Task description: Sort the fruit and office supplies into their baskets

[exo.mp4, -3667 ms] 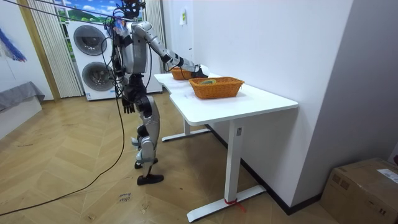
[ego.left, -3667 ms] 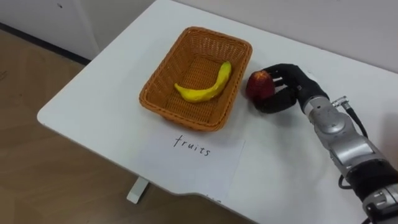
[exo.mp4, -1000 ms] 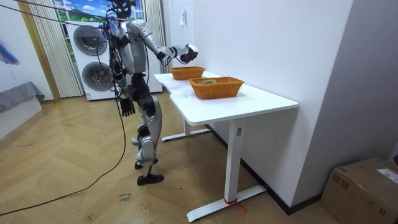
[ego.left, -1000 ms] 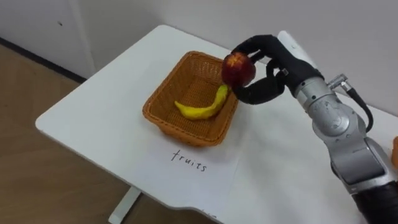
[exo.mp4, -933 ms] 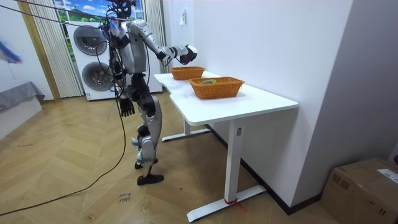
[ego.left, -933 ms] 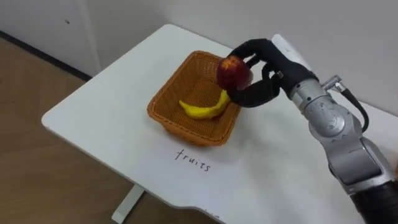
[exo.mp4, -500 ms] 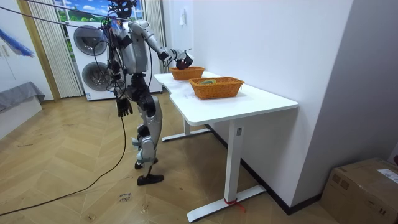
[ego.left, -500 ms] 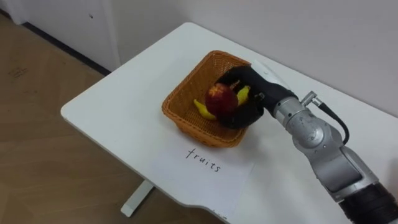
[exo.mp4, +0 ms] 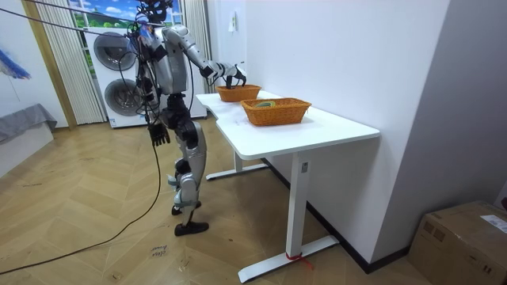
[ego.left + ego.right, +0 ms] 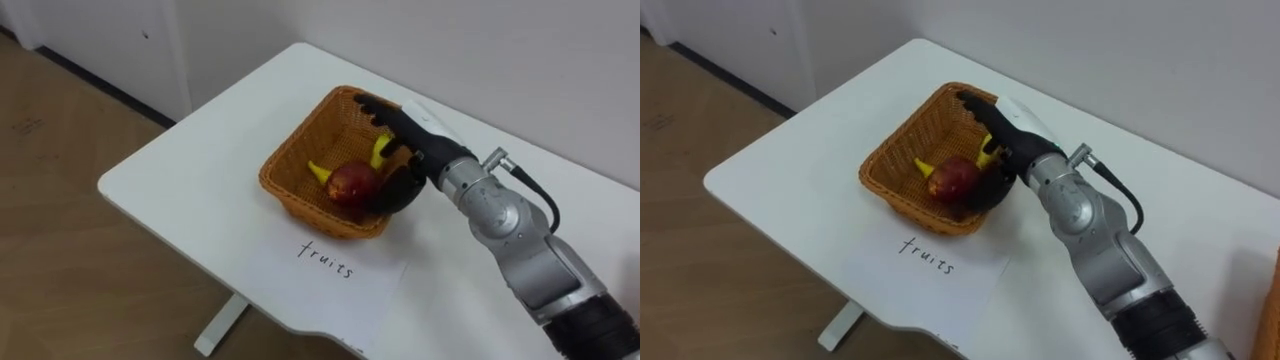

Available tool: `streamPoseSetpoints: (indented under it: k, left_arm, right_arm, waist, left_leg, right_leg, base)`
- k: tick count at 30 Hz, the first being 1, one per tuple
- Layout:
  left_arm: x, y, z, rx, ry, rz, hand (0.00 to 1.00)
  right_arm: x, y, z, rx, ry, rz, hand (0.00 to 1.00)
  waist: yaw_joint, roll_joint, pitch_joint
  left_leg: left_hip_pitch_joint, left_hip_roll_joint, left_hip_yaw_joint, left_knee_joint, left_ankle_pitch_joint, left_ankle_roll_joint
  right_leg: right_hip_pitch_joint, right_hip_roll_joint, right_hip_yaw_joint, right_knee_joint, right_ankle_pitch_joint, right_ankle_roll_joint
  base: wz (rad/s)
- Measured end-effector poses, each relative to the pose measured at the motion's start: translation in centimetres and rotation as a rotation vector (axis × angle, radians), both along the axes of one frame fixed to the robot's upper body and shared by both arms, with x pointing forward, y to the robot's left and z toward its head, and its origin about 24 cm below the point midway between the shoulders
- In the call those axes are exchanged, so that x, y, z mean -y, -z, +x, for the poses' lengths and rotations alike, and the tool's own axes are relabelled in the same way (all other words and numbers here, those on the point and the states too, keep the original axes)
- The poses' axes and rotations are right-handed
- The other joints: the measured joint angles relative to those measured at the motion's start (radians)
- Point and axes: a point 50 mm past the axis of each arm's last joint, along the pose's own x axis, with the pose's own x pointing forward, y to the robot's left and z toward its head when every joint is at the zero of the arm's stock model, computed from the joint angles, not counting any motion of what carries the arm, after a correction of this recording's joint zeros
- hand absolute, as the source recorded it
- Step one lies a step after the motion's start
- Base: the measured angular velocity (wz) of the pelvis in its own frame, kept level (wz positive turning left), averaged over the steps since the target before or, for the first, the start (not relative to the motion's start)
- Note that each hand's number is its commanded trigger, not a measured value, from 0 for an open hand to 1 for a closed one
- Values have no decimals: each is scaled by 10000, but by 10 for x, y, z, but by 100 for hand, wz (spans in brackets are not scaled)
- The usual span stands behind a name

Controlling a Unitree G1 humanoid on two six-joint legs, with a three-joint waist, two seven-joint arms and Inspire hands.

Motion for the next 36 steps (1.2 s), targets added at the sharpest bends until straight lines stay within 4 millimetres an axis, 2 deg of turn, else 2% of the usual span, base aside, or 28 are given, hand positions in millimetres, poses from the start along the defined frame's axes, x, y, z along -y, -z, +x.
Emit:
streamPoseSetpoints:
  k: [15,18,24,26,27,31,34,36]
  left_arm:
    - [1,1,-2,-185,-3,-63,0]
    - [1,1,0,-110,25,-56,0]
    - [0,0,8,98,158,38,0]
    - [0,0,9,143,180,53,0]
    - [0,-1,10,165,188,60,0]
    - [3,0,12,284,267,51,0]
    - [5,0,13,401,271,-1,0]
    - [5,0,9,330,251,-1,0]
  right_arm:
    - [2,-1,1,-77,112,295,0]
    - [5,-12,2,308,167,557,0]
    - [21,-32,6,1243,885,999,0]
    - [22,-40,5,1609,891,1081,0]
    - [22,-42,5,1706,926,1114,0]
    - [34,-59,5,2550,1491,1457,0]
    - [49,-77,4,3514,2145,1746,0]
    - [58,-83,3,3935,2569,1864,0]
  waist:
    - [-127,-50,61]
    - [-311,-61,55]
    - [-648,-164,23]
    - [-1034,-160,31]
    - [-1104,-155,34]
    - [-1553,17,94]
    - [-1675,212,6]
    - [-1718,267,-23]
  left_leg:
    - [0,-6,-1,4,-1,-1]
    - [-33,-10,-10,4,-1,-1]
    - [6,-4,48,-20,-1,2]
    - [2,-5,49,0,-5,7]
    - [0,-5,49,1,-5,7]
    - [-32,3,106,146,-48,32]
    - [46,17,261,117,-61,54]
    - [212,43,363,29,-61,56]
  right_leg:
    - [17,-8,-39,0,0,0]
    - [5,-20,-90,-1,-8,10]
    - [17,-21,-17,1,-11,16]
    - [27,-25,-42,4,-10,16]
    - [26,-26,-42,6,-10,17]
    - [13,-20,47,33,-8,19]
    - [-14,-14,291,49,2,35]
    - [-3,-18,429,148,2,35]
  base:
    - [1]
    - [5]
    - [-1]
    - [0]
    - [0]
    - [-4]
    - [-18]
    - [-24]
